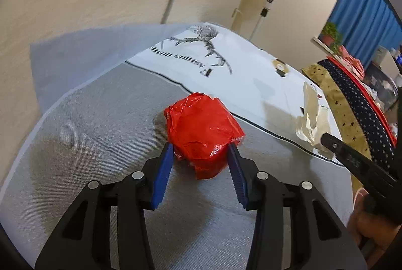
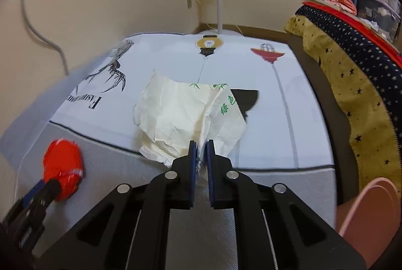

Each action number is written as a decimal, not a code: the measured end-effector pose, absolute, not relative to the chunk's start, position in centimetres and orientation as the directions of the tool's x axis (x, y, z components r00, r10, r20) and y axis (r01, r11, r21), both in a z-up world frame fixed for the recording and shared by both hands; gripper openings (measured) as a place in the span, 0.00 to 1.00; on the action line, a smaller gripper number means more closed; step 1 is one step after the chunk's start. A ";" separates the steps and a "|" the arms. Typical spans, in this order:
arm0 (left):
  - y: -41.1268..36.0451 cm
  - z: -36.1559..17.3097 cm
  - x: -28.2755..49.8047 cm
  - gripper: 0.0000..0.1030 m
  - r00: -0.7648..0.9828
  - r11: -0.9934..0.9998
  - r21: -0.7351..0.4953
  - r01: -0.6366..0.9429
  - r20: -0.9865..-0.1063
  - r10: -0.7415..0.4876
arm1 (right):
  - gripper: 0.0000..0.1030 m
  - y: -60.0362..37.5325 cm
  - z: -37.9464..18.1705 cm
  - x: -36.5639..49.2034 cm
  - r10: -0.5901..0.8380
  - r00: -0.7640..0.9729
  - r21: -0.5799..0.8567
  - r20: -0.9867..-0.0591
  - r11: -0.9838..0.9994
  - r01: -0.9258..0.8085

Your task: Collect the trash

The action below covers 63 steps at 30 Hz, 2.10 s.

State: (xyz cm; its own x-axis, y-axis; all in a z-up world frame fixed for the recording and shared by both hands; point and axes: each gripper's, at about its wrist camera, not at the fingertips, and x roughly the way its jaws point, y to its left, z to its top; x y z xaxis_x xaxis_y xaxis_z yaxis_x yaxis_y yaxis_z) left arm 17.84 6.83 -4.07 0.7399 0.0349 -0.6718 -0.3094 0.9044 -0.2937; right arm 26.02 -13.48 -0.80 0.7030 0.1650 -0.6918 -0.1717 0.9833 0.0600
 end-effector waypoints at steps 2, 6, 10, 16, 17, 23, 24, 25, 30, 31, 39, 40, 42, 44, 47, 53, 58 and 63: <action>6.3 -3.5 17.4 0.42 0.750 0.914 -0.287 -0.287 -0.661 0.028 | 0.07 -14.4 0.0 24.8 0.170 0.712 0.065 -0.681 0.983 -0.173; 5.3 -2.4 16.4 0.42 0.766 0.929 -0.278 -0.246 -0.642 0.011 | 0.07 -16.9 1.7 21.7 0.162 0.726 0.077 -0.668 0.986 -0.149; 4.1 -1.4 15.3 0.42 0.780 0.939 -0.270 -0.212 -0.626 -0.004 | 0.07 -18.5 3.2 18.9 0.152 0.744 0.065 -0.650 0.987 -0.144; 2.0 0.6 13.3 0.42 0.805 0.957 -0.250 -0.148 -0.593 -0.030 | 0.07 -21.5 5.6 14.3 0.144 0.765 0.076 -0.628 0.989 -0.124; 1.7 1.0 12.9 0.42 0.811 0.959 -0.248 -0.137 -0.584 -0.035 | 0.07 -22.0 6.0 13.6 0.140 0.769 0.074 -0.623 0.990 -0.121; -0.6 2.7 11.1 0.41 0.830 0.973 -0.220 -0.072 -0.555 -0.064 | 0.07 -25.0 8.8 10.3 0.113 0.798 0.054 -0.592 0.994 -0.100; -1.0 2.9 10.8 0.41 0.832 0.975 -0.215 -0.059 -0.551 -0.071 | 0.07 -25.6 9.2 9.7 0.108 0.804 0.051 -0.584 0.994 -0.097; -1.4 3.1 10.6 0.41 0.833 0.976 -0.210 -0.052 -0.549 -0.074 | 0.07 -26.3 9.6 9.1 0.103 0.811 0.049 -0.576 0.995 -0.091; -3.1 3.5 9.2 0.39 0.832 0.982 -0.186 -0.013 -0.547 -0.093 | 0.07 -29.2 10.8 7.3 0.082 0.825 0.072 -0.559 0.996 -0.050; -3.4 3.6 9.0 0.39 0.832 0.983 -0.182 -0.006 -0.546 -0.096 | 0.07 -29.9 11.0 6.9 0.079 0.828 0.079 -0.554 0.996 -0.043; -5.3 3.3 8.0 0.11 0.818 0.988 -0.148 0.050 -0.561 -0.125 | 0.07 -33.6 9.4 4.7 0.068 0.828 0.176 -0.556 0.984 0.038; -5.0 2.9 8.0 0.11 0.812 0.987 -0.156 0.041 -0.570 -0.124 | 0.07 -33.9 9.3 4.6 0.067 0.829 0.183 -0.556 0.982 0.043; -4.7 2.5 8.0 0.11 0.805 0.985 -0.168 0.028 -0.581 -0.122 | 0.07 -34.2 9.1 4.5 0.065 0.830 0.189 -0.554 0.981 0.049; -3.8 2.0 8.0 0.11 0.797 0.981 -0.194 0.005 -0.592 -0.121 | 0.07 -34.6 8.9 4.4 0.065 0.832 0.192 -0.552 0.980 0.050; -2.9 1.1 8.0 0.11 0.783 0.976 -0.214 -0.026 -0.612 -0.113 | 0.08 -34.9 8.5 4.2 0.077 0.830 0.212 -0.552 0.976 0.050; -3.1 -0.9 8.4 0.24 0.751 0.975 -0.220 -0.005 -0.644 -0.142 | 0.08 -34.7 8.4 4.5 0.099 0.834 0.228 -0.543 0.973 0.033; -3.9 -2.4 9.5 0.55 0.736 0.973 -0.229 -0.019 -0.662 -0.141 | 0.08 -34.2 7.7 5.1 0.109 0.825 0.217 -0.555 0.976 0.017; -4.1 -4.0 11.3 0.64 0.707 0.965 -0.255 -0.066 -0.694 -0.135 | 0.08 -34.3 7.3 5.7 0.109 0.817 0.212 -0.566 0.977 0.016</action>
State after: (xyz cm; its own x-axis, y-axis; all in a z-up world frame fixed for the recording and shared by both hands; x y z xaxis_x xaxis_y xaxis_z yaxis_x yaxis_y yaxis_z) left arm 11.26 -4.12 -3.96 0.7073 -0.1350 -0.6939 -0.0664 0.9646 -0.2553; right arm 5.65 -34.34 7.26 0.8175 0.1092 -0.5655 0.0158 0.9772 0.2115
